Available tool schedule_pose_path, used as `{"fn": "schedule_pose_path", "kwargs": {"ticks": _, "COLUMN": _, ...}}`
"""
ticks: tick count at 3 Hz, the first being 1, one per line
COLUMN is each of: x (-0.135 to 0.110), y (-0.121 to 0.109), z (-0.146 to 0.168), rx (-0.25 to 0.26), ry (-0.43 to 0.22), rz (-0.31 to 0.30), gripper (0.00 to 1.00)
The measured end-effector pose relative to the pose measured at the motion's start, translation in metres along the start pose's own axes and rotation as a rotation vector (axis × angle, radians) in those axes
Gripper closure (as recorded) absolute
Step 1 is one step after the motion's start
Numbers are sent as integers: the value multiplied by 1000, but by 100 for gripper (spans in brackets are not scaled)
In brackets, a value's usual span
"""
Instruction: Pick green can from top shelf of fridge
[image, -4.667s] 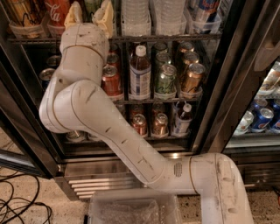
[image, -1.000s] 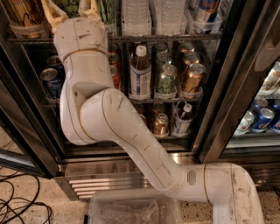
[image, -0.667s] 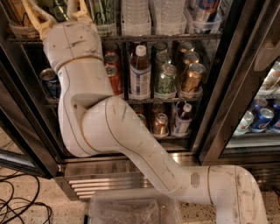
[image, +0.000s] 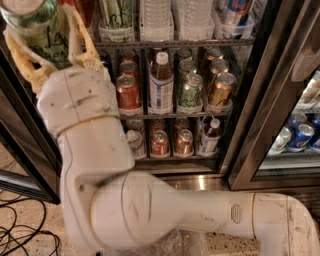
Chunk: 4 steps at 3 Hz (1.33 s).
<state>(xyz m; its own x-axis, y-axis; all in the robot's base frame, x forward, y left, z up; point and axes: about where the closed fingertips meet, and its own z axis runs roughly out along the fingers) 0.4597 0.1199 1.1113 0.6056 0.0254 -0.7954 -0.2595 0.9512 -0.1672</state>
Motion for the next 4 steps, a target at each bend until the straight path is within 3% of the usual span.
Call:
{"fn": "schedule_pose_path", "kwargs": {"ticks": 2, "x": -23, "y": 14, "z": -81, "rx": 72, "ry": 52, "rz": -32, "gripper": 100}}
{"fn": "schedule_pose_path", "kwargs": {"ticks": 3, "x": -8, "y": 16, "z": -136, "rx": 141, "ry": 76, "rz": -48, "gripper": 100}}
{"fn": "schedule_pose_path", "kwargs": {"ticks": 4, "x": -19, "y": 24, "z": -139, "rx": 116, "ry": 39, "rz": -52, "gripper": 100}}
